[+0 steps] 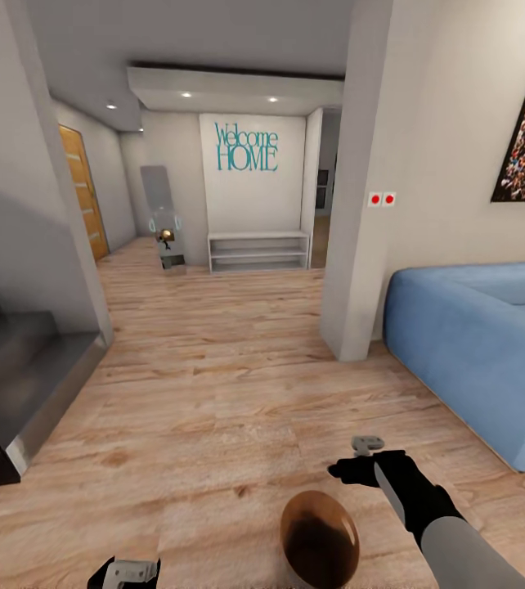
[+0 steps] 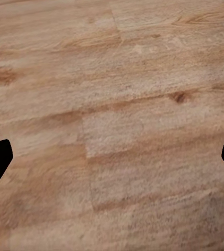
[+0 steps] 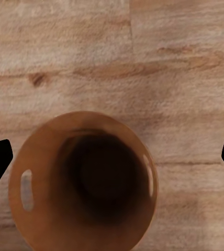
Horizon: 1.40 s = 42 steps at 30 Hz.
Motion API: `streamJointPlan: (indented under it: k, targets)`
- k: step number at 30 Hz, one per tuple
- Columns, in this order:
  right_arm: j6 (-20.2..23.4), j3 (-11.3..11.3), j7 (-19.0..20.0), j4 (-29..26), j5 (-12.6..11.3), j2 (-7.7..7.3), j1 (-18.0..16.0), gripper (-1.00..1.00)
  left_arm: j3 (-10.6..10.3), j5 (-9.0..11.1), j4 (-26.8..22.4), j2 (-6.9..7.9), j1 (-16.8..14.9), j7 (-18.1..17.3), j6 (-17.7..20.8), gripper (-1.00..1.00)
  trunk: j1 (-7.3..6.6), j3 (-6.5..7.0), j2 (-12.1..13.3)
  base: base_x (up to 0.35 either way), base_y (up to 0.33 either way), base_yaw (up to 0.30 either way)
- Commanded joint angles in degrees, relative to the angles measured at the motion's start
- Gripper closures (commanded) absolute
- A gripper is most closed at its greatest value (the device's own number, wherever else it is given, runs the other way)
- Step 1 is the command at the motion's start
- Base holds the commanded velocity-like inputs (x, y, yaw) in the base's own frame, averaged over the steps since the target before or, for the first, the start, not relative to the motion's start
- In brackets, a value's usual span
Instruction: Put the three can of soda from the living room inside the tash can in the kitchen.
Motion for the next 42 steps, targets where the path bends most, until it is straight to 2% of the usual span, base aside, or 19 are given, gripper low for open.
streamJointPlan:
  k: [1, 4, 10, 42]
  targets:
    - [0.01, -0.44, -0.04, 0.07, 0.00, 0.00, 0.00, -1.00, 0.00, -0.01, 0.00, 0.00, 0.00, 0.00, 0.00, -1.00, 0.23, -0.18, -0.42, 0.000, 0.000, 0.000]
    - [-0.04, -1.47, -0.12, 0.52, 0.03, -0.03, 0.00, -1.00, 0.00, 0.03, 0.00, 0.00, 0.00, 0.01, 0.00, -1.00, 0.89, -0.72, -1.62, 0.000, 0.000, 0.000]
    - [-0.03, -2.10, -0.18, 0.96, 0.07, -0.15, 0.00, -1.00, 0.00, -0.07, 0.00, 0.00, -0.02, 0.01, 0.00, -1.00, 2.20, -1.80, -4.03, 0.000, 0.000, 0.000]
    - [0.50, -1.31, 0.17, 1.45, 0.89, -0.35, 0.00, -1.00, -0.17, -0.05, -0.03, 0.00, 0.00, 0.10, 0.00, -1.00, 9.23, -7.54, -16.86, 0.000, 0.000, 0.000]
